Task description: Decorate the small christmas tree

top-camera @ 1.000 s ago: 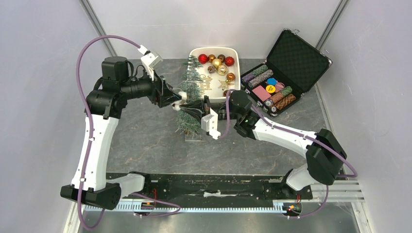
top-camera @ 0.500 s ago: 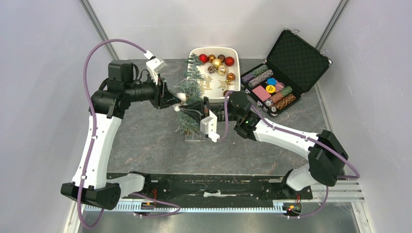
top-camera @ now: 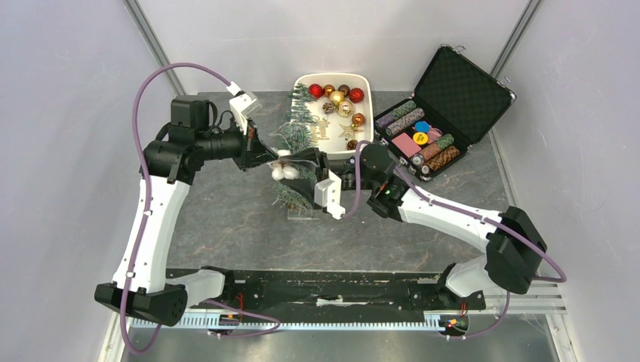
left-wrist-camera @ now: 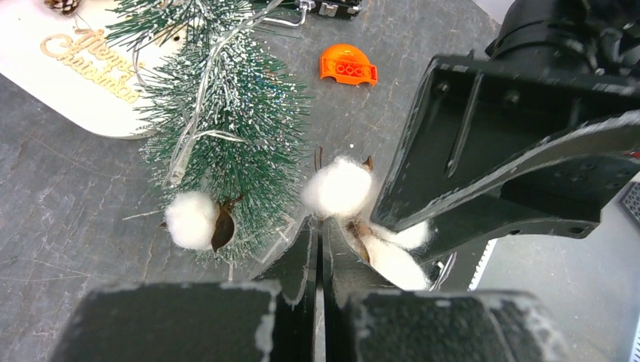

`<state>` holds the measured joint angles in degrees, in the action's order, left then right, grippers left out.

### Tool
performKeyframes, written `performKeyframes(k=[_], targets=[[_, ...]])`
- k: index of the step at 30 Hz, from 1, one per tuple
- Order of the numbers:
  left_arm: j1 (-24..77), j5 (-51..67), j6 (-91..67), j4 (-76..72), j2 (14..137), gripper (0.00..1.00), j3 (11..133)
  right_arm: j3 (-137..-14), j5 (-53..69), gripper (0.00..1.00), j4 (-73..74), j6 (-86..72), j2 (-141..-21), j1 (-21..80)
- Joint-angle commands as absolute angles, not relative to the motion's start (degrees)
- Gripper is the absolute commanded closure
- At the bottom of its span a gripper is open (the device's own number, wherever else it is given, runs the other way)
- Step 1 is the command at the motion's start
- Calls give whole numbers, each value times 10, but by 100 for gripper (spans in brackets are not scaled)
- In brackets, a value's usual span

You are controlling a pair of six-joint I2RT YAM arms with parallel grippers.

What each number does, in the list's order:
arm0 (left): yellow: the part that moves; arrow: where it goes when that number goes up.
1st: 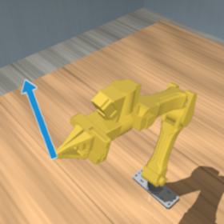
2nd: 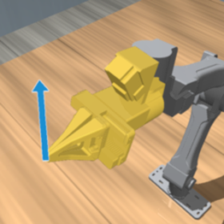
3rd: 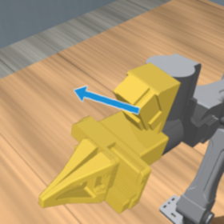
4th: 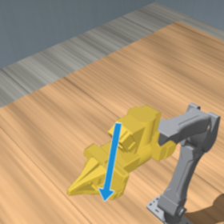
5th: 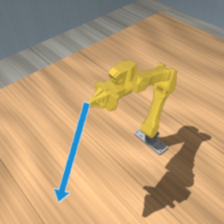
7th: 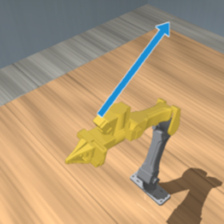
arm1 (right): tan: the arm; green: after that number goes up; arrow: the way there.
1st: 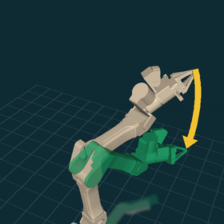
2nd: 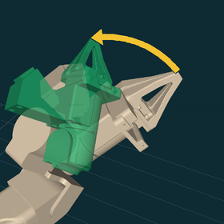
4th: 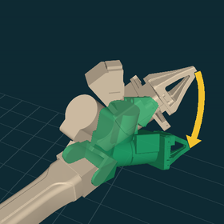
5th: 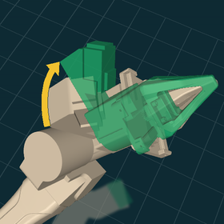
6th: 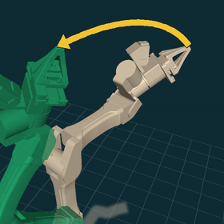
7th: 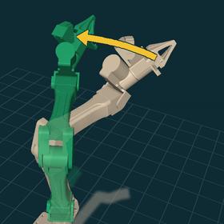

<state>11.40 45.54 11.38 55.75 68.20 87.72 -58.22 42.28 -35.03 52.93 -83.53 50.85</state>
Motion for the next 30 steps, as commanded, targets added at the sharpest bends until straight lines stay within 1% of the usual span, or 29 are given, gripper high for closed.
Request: performKeyframes(k=[1, 3, 5, 8, 11, 13, 16, 19, 20, 23, 25, 27, 29, 30], targets=[[117, 460, 157, 574, 668, 98, 891, -585, 401, 39, -341, 434, -786, 507], [118, 459, 161, 578, 664, 98, 894, -594, 386, 35, -310, 387, -773, 507], [117, 459, 158, 578, 663, 98, 893, -601, 357, 33, -283, 337, -760, 507], [117, 472, 145, 568, 663, 98, 881, -613, 286, 31, -245, 246, -738, 507], [124, 478, 148, 564, 664, 98, 881, -649, 222, 24, -194, 183, -727, 506], [140, 464, 156, 557, 657, 98, 884, -682, 165, 23, -165, 143, -731, 505], [191, 397, 171, 535, 643, 98, 885, -727, 109, 21, -139, 97, -741, 498], [248, 320, 200, 537, 637, 98, 904, -756, 75, 15, -135, 64, -749, 486], [258, 306, 211, 541, 636, 98, 911, -763, 66, 12, -135, 56, -750, 481], [298, 262, 251, 541, 630, 98, 917, -782, 25, 11, -135, 45, -759, 475], [342, 234, 273, 530, 626, 98, 908, -801, 4, 9, -133, 39, -773, 469], [403, 172, 303, 501, 614, 98, 880, -828, 4, 7, -125, 24, -797, 458], [459, 92, 325, 487, 614, 98, 863, -859, 4, 2, -112, 10, -822, 451], [482, 58, 330, 483, 615, 98, 857, -875, 4, 2, -106, 3, -835, 449]])
